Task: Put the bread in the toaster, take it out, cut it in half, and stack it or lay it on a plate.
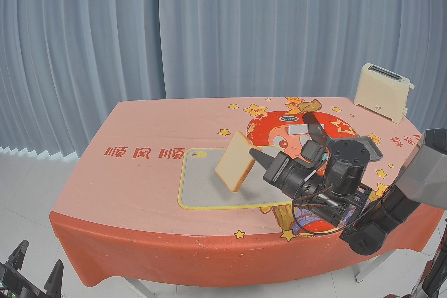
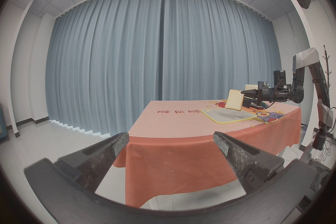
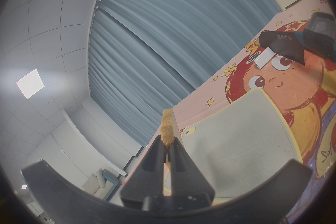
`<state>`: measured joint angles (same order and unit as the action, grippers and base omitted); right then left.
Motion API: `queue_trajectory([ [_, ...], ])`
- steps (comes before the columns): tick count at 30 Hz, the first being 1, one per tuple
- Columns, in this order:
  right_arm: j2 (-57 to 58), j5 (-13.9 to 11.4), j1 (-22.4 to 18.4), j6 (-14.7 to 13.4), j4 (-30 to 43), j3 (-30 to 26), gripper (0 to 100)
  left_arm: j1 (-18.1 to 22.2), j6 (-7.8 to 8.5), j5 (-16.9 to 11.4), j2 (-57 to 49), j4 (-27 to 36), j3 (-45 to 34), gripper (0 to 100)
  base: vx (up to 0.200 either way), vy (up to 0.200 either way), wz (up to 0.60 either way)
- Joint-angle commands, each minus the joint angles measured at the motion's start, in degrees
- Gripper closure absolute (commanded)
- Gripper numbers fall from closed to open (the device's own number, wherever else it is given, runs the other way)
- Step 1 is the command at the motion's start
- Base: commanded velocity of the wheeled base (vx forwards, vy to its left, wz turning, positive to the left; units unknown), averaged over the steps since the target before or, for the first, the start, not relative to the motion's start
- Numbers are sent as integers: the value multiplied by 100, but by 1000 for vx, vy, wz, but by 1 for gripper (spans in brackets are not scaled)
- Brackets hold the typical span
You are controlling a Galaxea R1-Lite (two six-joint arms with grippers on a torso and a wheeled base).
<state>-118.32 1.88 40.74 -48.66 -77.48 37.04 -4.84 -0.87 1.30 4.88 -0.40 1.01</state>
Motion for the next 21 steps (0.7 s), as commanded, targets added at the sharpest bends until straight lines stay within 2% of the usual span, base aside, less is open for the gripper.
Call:
queue_trajectory([
  [1,-24,6,22,50,-4,58,100,1,-1,1,5,-4,-101,0,0,0,0],
  [10,2,6,-14,103,155,278,100,1,-1,1,5,-4,-101,0,0,0,0],
  [14,20,6,-66,217,295,304,100,1,-10,1,5,-4,-101,0,0,0,0],
  [15,37,-3,-110,340,594,436,100,1,-1,1,5,-4,-101,0,0,0,0],
  [21,2,6,-128,366,779,656,100,1,-1,1,5,-4,-101,0,0,0,0],
])
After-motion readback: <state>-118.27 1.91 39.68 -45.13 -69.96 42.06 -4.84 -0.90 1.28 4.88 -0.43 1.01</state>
